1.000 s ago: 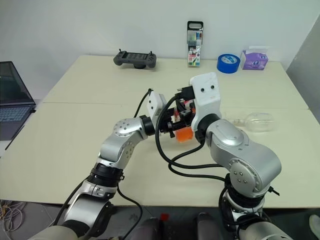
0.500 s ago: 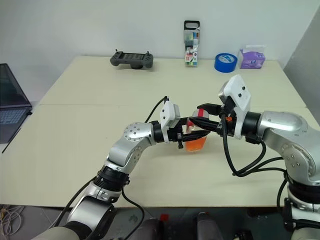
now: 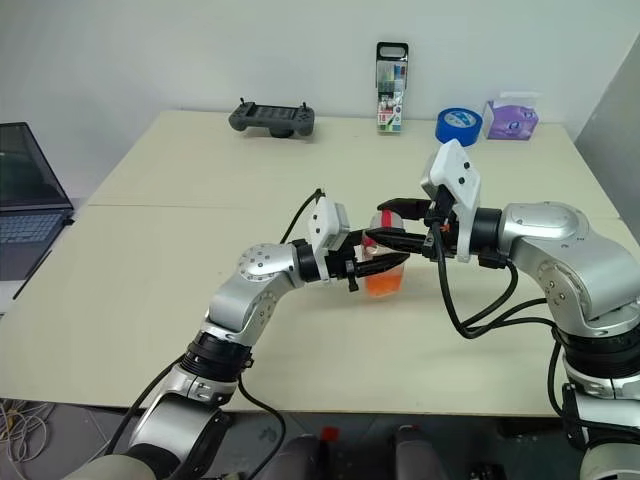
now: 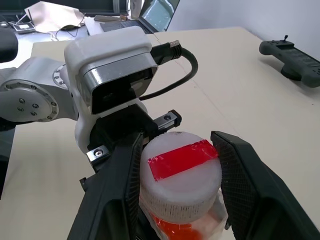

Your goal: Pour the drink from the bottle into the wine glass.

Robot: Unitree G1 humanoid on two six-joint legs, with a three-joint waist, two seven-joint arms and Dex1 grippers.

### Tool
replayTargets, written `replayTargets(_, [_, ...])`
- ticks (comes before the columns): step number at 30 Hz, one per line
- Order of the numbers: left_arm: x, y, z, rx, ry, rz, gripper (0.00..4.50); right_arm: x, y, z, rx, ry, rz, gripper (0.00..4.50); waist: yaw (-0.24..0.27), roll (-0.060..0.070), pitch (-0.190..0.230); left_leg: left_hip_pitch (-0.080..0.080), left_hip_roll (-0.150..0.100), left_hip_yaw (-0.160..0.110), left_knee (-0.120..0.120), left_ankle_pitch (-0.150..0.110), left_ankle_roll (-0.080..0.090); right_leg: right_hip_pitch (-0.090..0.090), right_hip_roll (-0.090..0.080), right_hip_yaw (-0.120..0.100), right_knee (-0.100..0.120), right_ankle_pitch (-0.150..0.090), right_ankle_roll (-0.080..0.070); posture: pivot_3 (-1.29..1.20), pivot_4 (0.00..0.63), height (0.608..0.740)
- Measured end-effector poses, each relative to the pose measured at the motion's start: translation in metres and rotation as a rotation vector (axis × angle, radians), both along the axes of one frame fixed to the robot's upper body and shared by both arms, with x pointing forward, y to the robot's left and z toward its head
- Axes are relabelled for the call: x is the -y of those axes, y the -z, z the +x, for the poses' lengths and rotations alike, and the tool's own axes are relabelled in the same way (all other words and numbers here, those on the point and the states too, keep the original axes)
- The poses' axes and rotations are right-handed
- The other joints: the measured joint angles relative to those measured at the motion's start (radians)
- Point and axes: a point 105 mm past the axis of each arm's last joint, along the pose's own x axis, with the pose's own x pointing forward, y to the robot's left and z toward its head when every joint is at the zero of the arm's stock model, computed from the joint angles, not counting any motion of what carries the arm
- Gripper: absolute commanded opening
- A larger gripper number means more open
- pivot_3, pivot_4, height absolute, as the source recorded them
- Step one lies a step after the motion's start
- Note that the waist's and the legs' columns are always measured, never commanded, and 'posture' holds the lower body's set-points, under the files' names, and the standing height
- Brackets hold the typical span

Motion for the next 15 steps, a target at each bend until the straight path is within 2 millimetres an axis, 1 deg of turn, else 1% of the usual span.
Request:
replayTargets(3, [-0.003, -0.004, 0.004, 0.003, -0.031, -0.019, 1.77, -0.008, -0.002, -0.001, 0.021, 0.002, 0.026, 4.23, 0.000, 0.000, 0.000, 0.000, 0.001, -0.001, 0.000, 0.000, 0.000, 0.000, 0.000, -0.001, 0.000, 0.000, 0.000, 0.00, 0.150, 0.740])
replayTargets(4, [-0.005, -0.006, 0.006, 0.007, -0.046, -0.025, 1.76, -0.012, -0.005, -0.001, 0.037, 0.020, 0.049, 4.50, -0.001, 0.000, 0.000, 0.000, 0.002, -0.001, -0.001, 0.000, 0.000, 0.000, 0.000, -0.001, 0.001, 0.000, 0.000, 0.00, 0.150, 0.740])
replayTargets(6, [-0.006, -0.011, 0.007, 0.017, -0.053, -0.035, 1.76, -0.019, -0.008, -0.001, 0.074, 0.066, 0.071, 4.50, -0.001, 0.000, 0.000, 0.000, 0.002, -0.002, -0.001, 0.000, -0.001, -0.001, 0.000, -0.001, 0.002, 0.000, 0.000, 0.00, 0.150, 0.740])
replayTargets(9, [-0.009, -0.013, 0.009, 0.020, -0.063, -0.043, 1.76, -0.020, -0.010, -0.003, 0.120, 0.150, 0.059, 4.50, 0.001, 0.000, 0.000, -0.001, 0.001, -0.003, -0.001, 0.001, -0.001, -0.001, 0.000, -0.001, 0.001, 0.000, 0.000, 0.00, 0.150, 0.740])
replayTargets(13, [-0.010, -0.011, 0.012, 0.007, -0.078, -0.048, 1.76, -0.023, -0.004, 0.000, 0.139, 0.284, 0.090, 4.50, 0.000, 0.000, 0.000, -0.001, 0.001, -0.002, 0.000, 0.001, -0.002, -0.001, 0.000, -0.001, 0.002, 0.000, 0.000, 0.00, 0.150, 0.740])
replayTargets(15, [-0.009, -0.011, 0.013, 0.004, -0.082, -0.053, 1.76, -0.021, -0.001, 0.007, 0.133, 0.367, 0.105, 4.50, 0.000, 0.000, 0.000, -0.001, 0.001, -0.002, -0.001, 0.001, -0.002, -0.001, 0.000, -0.001, 0.002, 0.000, 0.000, 0.00, 0.150, 0.740])
